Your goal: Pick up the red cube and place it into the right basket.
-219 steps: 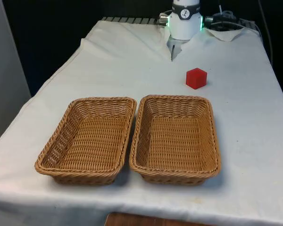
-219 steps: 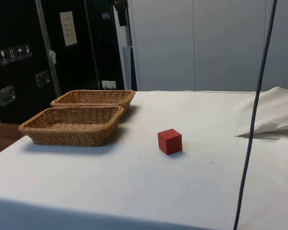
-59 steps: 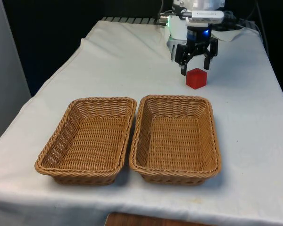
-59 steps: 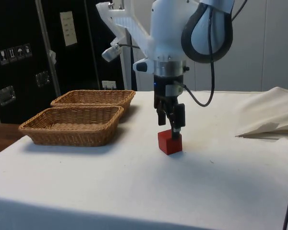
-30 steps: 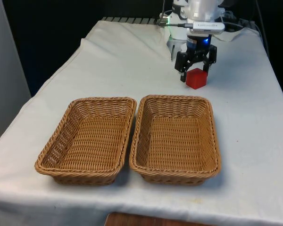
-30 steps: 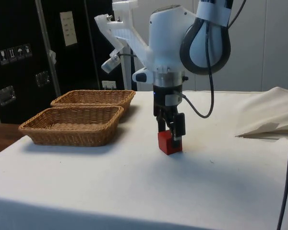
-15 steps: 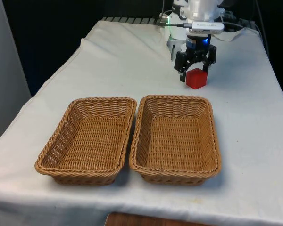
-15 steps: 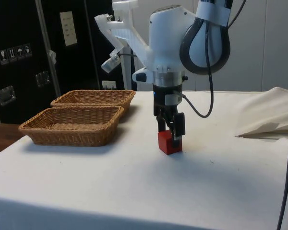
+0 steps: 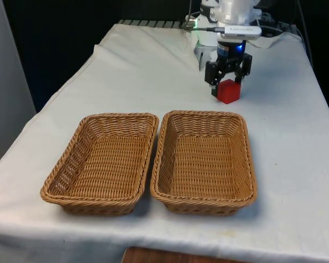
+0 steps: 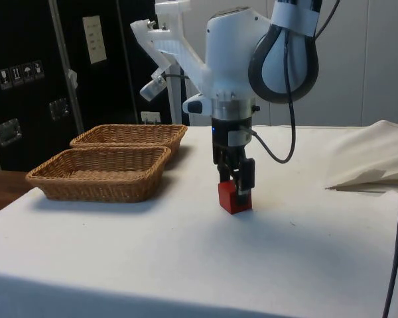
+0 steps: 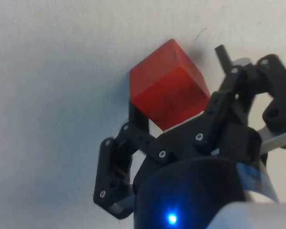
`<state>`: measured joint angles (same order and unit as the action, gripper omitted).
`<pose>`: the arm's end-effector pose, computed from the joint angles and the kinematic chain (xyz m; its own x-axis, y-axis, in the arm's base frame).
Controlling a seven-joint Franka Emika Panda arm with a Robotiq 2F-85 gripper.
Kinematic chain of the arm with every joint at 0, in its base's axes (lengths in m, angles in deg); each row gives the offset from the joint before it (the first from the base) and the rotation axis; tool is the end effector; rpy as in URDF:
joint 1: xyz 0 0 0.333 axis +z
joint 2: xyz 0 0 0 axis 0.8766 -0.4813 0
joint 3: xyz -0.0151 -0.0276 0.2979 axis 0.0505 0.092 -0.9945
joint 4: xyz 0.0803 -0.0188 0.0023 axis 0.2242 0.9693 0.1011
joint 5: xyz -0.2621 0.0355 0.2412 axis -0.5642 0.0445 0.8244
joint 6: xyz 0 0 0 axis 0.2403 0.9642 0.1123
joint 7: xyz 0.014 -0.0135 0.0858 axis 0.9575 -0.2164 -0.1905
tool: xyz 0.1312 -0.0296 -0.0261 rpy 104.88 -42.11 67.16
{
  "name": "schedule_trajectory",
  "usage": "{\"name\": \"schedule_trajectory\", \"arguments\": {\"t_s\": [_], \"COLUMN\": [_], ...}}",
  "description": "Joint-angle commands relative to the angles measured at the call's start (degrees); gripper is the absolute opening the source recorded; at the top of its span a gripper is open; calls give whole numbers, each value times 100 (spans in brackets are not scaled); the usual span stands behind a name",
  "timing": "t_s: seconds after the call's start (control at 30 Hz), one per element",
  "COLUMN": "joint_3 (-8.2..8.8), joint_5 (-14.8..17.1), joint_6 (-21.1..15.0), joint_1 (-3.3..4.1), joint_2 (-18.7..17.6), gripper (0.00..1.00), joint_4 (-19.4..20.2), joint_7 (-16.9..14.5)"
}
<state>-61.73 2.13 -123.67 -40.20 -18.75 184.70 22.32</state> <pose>0.4102 0.0537 0.1631 0.7753 0.6305 0.0372 0.6271 -0.7755 0.0733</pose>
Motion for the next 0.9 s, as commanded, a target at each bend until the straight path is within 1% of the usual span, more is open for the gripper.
{"name": "schedule_trajectory", "arguments": {"t_s": [0.0, 0.07, 0.1, 0.13, 0.17, 0.2, 0.23, 0.4, 0.43, 0.47, 0.6, 0.67, 0.7, 0.73, 0.8, 0.83, 0.87], "joint_3": [-52, -52, -52, -52, -52, 0, -52, -57, 0, -46, 40, 57, 11, 63, 74, 74, 74], "joint_5": [63, 63, 63, 63, 63, 0, 63, 63, 0, 57, -11, -34, 0, -46, -69, -69, -74], "joint_6": [-6, -6, -6, -6, -6, 6, -6, -6, 6, 6, 172, 258, 183, 304, 441, 441, 544], "joint_1": [-29, -29, -29, -29, -29, 0, -29, -29, 0, -17, 11, 11, 0, 11, 6, 6, 0], "joint_2": [17, 17, 17, 23, 23, 11, 23, 23, 6, 34, 246, 338, 258, 384, 533, 533, 647], "gripper": [62, 39, 19, 8, 2, 2, 2, 3, 3, 3, 3, 3, 3, 3, 3, 3, 3], "joint_4": [11, 11, 11, 11, 11, 0, 11, 11, 0, 11, 17, 23, 0, 23, 29, 29, 34], "joint_7": [-29, -29, -29, -29, -29, 6, -29, -29, 6, -11, 149, 218, 178, 252, 344, 344, 407]}}
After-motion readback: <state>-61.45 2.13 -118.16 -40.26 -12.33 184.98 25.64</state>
